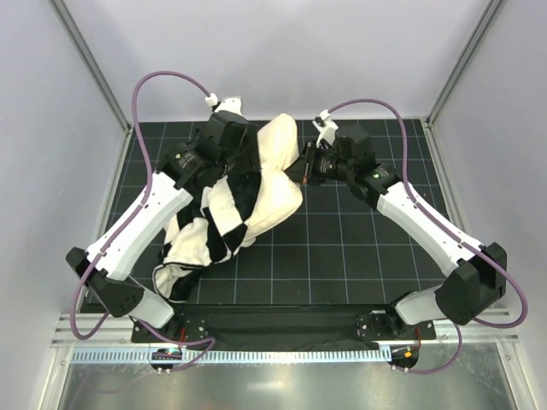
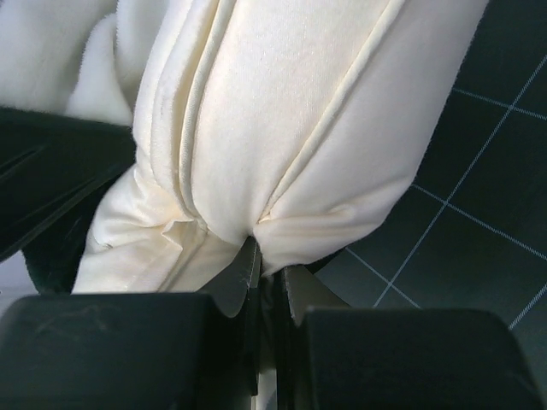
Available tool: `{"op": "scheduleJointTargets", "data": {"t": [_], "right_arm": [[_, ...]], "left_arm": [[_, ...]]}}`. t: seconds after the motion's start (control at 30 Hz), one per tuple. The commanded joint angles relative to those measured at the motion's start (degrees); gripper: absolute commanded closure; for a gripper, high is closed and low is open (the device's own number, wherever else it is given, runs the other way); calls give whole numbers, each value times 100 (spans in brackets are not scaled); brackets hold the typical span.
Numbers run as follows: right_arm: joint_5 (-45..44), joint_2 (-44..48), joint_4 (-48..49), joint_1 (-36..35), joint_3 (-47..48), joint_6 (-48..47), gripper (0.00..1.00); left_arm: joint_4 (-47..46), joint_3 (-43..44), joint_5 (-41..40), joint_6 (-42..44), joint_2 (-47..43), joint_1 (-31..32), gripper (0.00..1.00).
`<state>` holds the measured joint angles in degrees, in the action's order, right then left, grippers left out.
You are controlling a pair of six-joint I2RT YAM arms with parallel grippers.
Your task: Put the pillow into the pillowcase
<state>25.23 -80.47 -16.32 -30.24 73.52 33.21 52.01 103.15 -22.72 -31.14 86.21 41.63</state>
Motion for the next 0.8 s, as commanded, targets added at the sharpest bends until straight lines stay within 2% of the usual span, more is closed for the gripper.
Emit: {"op": "scheduleJointTargets", "data": {"t": [0.0, 0.03, 0.07, 0.1, 0.17, 0.3, 0.4, 0.43, 0.53, 0.57, 0.67, 0.7, 0.77], "right_arm": [[61, 374, 375, 18, 66, -210, 96], [61, 374, 383, 18, 58, -210, 96], [78, 365, 384, 9, 58, -219, 96], [104, 330, 392, 9, 40, -227, 96], [131, 321, 419, 18, 23, -219, 96], [70, 321, 524, 9, -109, -219, 96], [-158, 347, 410, 62, -57, -315, 96], [-177, 365, 314, 97, -13, -376, 96], [-194, 522, 86, 343, 198, -473, 96], [-194, 575, 50, 413, 250, -474, 96], [-150, 707, -56, 519, 356, -474, 96], [-98, 716, -65, 519, 269, -421, 96], [51, 690, 119, 519, 41, -254, 96]], "left_arm": [[5, -303, 715, -209, -341, -382, 41], [-76, -453, 812, -191, -420, -427, 64], [-155, -471, 891, -148, -473, -453, 77], [-330, -472, 988, -95, -561, -454, 100], [-489, -288, 1120, -24, -623, -454, 100], [-972, 221, 1901, 107, -694, -454, 100], [-1516, 609, 2832, -15, -597, -454, 100], [-1927, 670, 3409, -137, -493, -445, 100], [-2816, 899, 4273, -708, -98, -314, 100], [-3263, 1021, 4328, -805, 69, -113, 100], [-3417, 2153, 4408, -947, 869, 431, 100], [-3417, 2931, 4451, -1051, 1062, 538, 100], [-3425, 3682, 4557, -1245, 1641, 793, 100]]}}
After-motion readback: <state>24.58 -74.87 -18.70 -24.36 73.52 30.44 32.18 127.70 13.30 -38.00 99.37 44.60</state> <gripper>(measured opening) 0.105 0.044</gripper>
